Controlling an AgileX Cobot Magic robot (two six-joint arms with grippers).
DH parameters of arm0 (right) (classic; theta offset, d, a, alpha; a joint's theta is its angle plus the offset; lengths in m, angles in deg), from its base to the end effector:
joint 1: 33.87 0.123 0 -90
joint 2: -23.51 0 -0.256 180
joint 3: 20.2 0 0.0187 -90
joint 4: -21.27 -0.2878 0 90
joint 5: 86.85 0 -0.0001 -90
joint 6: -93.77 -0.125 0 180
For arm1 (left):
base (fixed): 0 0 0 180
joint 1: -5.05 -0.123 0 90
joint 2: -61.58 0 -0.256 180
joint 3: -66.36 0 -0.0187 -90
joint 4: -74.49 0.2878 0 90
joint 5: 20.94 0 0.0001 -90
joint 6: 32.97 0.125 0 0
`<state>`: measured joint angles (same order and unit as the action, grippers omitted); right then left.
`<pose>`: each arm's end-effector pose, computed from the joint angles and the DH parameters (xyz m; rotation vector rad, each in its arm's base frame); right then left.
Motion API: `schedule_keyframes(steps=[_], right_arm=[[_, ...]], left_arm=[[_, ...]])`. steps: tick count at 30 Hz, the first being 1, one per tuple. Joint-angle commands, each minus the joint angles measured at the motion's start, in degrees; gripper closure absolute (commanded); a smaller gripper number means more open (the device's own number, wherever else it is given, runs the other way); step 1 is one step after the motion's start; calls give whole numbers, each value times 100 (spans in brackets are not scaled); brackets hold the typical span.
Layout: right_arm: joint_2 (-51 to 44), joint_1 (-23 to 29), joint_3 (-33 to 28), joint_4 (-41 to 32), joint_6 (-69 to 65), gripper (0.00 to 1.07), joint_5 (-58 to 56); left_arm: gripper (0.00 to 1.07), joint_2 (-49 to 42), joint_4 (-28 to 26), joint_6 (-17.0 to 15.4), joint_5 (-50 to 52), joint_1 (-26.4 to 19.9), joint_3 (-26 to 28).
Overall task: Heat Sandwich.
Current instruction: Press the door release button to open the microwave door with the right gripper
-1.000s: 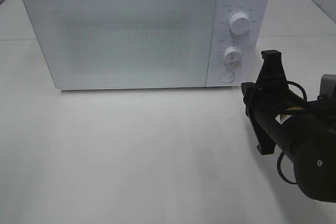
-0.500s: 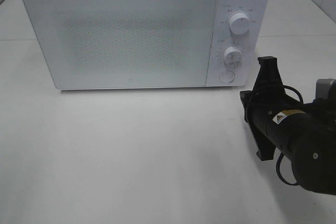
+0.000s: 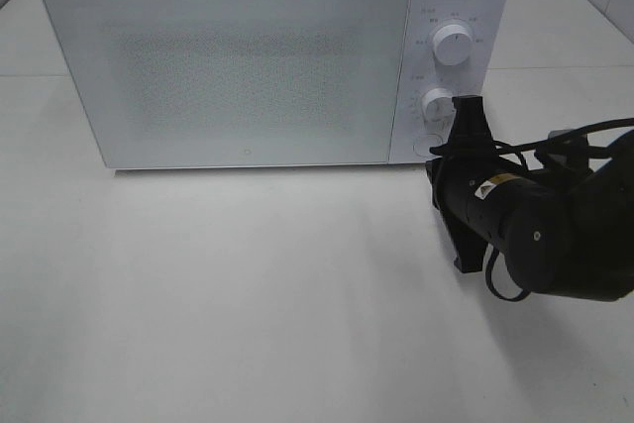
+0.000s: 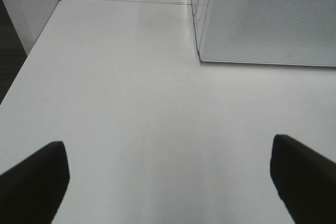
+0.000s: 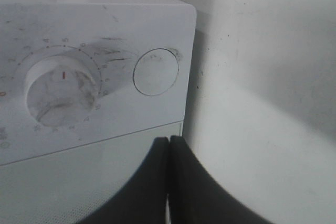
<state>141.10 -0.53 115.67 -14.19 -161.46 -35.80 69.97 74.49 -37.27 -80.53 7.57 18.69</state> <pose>0.3037 0.1323 0.0326 1.4079 1.5971 0.9924 0.0876 -0.0039 0.2824 -0.0314 2.0190 -0.0756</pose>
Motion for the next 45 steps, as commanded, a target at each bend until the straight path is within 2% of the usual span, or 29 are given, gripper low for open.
schedule_keyframes(steps=[1, 9, 21, 31, 36, 45], right_arm=[[63, -103, 183, 126, -29, 107, -92], [447, -413, 779, 390, 6, 107, -413], [710, -676, 1255, 516, -11, 107, -779], [991, -676, 1324, 172, -29, 106, -407], [997, -676, 1324, 183, 11, 106, -23], [997, -676, 1570, 367, -52, 107, -201]], left_arm=[[9, -126, -69, 23, 23, -11, -17], [9, -126, -69, 29, 23, -11, -17], [9, -126, -69, 29, 23, -11, -17], [9, -126, -69, 29, 23, -11, -17], [9, -126, -69, 29, 23, -11, -17], [9, -126, -69, 29, 23, -11, -17]])
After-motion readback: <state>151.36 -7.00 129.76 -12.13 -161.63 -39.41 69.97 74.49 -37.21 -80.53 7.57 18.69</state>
